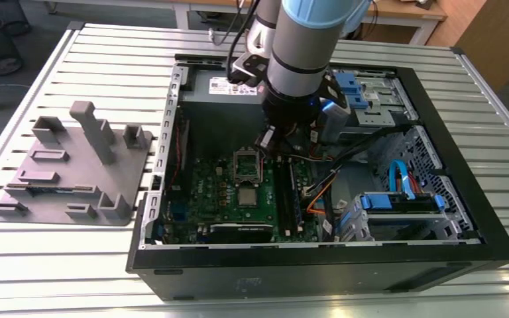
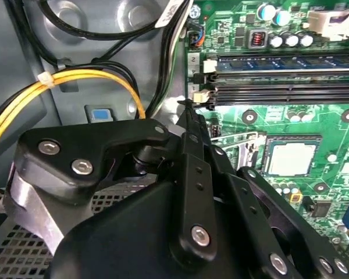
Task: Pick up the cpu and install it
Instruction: 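Close the cpu cover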
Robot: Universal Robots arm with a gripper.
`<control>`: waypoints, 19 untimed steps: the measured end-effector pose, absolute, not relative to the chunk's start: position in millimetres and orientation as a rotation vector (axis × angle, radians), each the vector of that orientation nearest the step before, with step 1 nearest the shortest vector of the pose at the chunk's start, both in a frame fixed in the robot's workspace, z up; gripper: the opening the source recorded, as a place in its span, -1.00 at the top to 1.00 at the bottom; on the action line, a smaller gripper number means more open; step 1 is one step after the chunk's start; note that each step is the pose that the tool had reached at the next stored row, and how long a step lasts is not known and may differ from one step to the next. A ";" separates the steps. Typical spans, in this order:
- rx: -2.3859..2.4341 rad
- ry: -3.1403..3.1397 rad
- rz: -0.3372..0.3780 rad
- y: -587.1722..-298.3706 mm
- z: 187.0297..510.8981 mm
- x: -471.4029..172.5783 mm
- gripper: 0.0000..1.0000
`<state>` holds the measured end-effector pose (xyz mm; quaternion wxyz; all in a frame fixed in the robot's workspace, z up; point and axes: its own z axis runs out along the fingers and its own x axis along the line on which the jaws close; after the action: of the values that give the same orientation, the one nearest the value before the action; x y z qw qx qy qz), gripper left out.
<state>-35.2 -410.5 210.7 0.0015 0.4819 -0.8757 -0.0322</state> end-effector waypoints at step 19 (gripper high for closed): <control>1.514 -2.751 -0.101 -408.0 211.6 -37.5 0.79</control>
<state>-37.5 -408.0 211.6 0.0000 0.4819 -0.8756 -0.0321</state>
